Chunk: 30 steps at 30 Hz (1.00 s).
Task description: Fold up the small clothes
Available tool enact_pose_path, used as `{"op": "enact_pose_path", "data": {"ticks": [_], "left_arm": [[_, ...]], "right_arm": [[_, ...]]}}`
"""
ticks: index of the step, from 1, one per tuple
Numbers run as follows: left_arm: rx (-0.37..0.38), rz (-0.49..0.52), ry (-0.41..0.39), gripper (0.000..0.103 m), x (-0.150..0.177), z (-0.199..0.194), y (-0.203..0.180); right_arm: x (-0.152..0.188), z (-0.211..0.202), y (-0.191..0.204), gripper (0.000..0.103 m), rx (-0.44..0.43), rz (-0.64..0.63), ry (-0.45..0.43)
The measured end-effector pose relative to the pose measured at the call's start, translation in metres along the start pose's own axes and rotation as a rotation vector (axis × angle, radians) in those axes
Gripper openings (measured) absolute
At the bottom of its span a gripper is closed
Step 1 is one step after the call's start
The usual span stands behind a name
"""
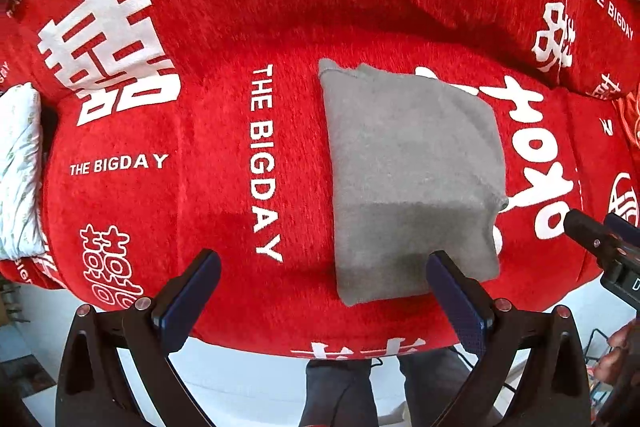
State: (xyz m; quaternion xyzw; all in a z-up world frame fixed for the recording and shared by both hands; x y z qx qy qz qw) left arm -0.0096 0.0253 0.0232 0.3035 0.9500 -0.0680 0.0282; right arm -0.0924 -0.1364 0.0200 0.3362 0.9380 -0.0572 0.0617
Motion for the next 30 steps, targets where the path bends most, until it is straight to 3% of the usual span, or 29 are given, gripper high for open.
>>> {"op": "enact_pose_path", "data": {"ticks": [30], "left_arm": [[0.009, -0.009, -0.037, 0.103, -0.006, -0.019, -0.007]], "right_arm": [[-0.004, -0.013, 0.000, 0.094, 0.023, -0.048, 0.011]]}}
Point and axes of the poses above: each gripper's, at about its wrist camera, not at the fingertips, and z roughly the way its jaws point, y to its left, x to its underside, the point moved 7 cm from there along z, roughly the way its jaws point, and after that the axes turned 9 degrees about x, right-handed, at the moved point
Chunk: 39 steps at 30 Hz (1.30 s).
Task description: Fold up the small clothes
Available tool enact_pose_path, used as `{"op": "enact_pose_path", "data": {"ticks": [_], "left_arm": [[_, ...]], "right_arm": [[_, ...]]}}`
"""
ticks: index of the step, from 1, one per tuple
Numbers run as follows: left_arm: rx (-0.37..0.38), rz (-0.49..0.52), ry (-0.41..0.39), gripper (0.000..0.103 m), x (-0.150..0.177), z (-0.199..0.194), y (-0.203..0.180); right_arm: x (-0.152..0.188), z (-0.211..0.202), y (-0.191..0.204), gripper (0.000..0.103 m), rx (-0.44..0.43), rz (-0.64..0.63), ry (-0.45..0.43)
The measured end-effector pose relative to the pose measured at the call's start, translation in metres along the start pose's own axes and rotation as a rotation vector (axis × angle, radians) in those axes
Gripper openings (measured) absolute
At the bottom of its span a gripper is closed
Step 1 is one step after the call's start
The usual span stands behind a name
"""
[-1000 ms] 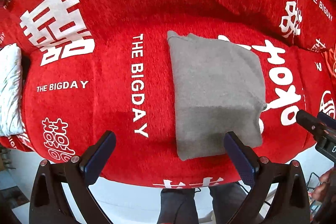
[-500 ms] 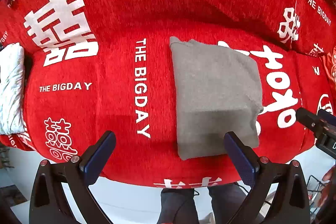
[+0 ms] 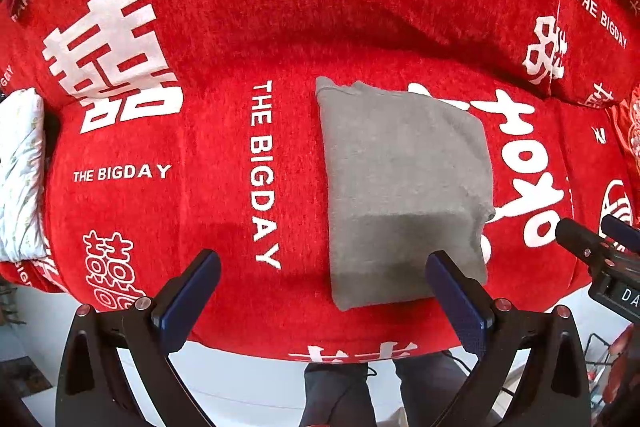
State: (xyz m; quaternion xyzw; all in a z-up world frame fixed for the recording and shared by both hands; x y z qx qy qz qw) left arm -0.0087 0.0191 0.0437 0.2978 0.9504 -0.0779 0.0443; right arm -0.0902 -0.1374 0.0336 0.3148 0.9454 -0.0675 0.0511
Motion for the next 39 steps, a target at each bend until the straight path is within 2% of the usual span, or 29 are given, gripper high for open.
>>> {"op": "enact_pose_path", "data": {"ticks": [39], "left_arm": [[-0.014, 0.024, 0.004, 0.103, -0.0051, 0.0010, -0.0020]], "right_arm": [[-0.0029, 0.0003, -0.0012, 0.094, 0.004, -0.003, 0.006]]}}
Point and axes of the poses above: each gripper's, at about its wrist camera, not at the fingertips, and z roughly the way its jaws point, y to its left, x to its underside, the point moved 7 cm from there along z, roughly the way its jaws point, and after that the axes turned 9 degrees about x, right-handed, at the moved point
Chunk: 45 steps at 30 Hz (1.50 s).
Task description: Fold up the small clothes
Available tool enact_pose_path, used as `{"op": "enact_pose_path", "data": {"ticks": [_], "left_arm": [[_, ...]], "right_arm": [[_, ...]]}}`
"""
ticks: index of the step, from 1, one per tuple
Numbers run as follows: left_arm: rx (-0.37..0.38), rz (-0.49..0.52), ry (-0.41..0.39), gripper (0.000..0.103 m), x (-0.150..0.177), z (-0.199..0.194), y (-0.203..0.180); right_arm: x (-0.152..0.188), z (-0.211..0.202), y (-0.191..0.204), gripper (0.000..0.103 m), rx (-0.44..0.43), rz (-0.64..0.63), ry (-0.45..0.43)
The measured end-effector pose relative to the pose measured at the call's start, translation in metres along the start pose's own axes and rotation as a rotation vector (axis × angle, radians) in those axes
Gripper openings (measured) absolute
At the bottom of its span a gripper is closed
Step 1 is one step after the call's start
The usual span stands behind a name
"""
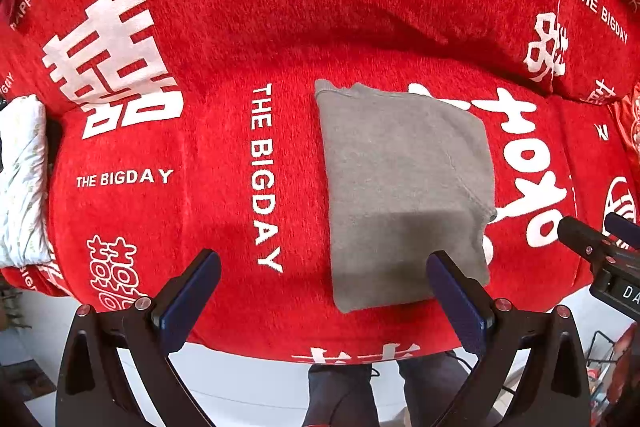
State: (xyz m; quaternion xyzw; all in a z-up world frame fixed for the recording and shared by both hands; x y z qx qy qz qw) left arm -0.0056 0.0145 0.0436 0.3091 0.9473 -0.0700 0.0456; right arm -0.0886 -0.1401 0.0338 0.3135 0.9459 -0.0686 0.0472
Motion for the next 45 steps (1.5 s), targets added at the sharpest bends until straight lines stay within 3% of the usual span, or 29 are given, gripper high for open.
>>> {"op": "enact_pose_path", "data": {"ticks": [45], "left_arm": [[0.002, -0.012, 0.029, 0.103, 0.001, 0.011, -0.002]], "right_arm": [[-0.002, 0.010, 0.001, 0.094, 0.004, -0.029, 0.030]]}}
Point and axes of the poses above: each gripper's, at about its wrist camera, not at the fingertips, and z roughly the way its jaws point, y to its left, x to its underside, the point moved 7 cm from there along z, roughly the way its jaws point, and after that the axes turned 9 degrees about x, right-handed, at the moved point
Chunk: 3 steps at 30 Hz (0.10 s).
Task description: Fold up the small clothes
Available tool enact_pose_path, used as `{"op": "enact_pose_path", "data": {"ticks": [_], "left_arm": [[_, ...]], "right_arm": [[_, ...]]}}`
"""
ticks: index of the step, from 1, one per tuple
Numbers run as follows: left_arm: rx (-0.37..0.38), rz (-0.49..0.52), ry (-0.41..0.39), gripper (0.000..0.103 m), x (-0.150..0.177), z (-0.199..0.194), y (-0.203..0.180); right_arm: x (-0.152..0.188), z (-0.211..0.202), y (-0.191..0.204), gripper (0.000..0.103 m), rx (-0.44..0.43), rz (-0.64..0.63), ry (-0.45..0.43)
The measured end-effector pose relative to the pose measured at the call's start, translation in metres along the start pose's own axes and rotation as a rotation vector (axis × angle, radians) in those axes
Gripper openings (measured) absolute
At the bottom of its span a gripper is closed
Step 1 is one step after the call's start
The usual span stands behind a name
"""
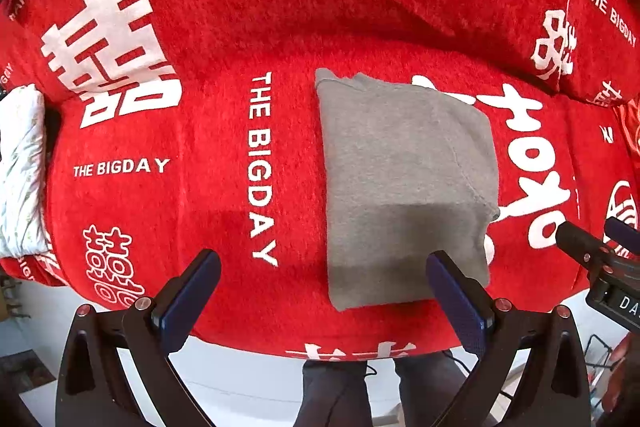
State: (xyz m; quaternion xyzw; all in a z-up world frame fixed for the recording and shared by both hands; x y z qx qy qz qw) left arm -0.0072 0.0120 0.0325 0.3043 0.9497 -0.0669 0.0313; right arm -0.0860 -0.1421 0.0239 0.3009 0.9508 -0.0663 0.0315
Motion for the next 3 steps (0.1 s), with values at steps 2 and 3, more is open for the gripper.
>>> {"op": "enact_pose_path", "data": {"ticks": [2, 3], "left_arm": [[0.003, 0.013, -0.006, 0.103, -0.0012, -0.0011, -0.0017], [0.009, 0.018, -0.008, 0.103, -0.0016, -0.0017, -0.0031]], "right_arm": [[-0.0003, 0.0011, -0.0009, 0.094, 0.000, -0.004, 0.002], [-0.0010, 0.0017, -0.0014, 0.094, 0.001, -0.006, 0.003]]}}
Point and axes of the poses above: each gripper's, at about its wrist camera, not at the fingertips, and z roughly the way its jaws point, y to its left, x to its underside, the point moved 7 cm from there along z, roughly the way its jaws point, and after that the axes turned 9 degrees about x, right-handed, at the moved point
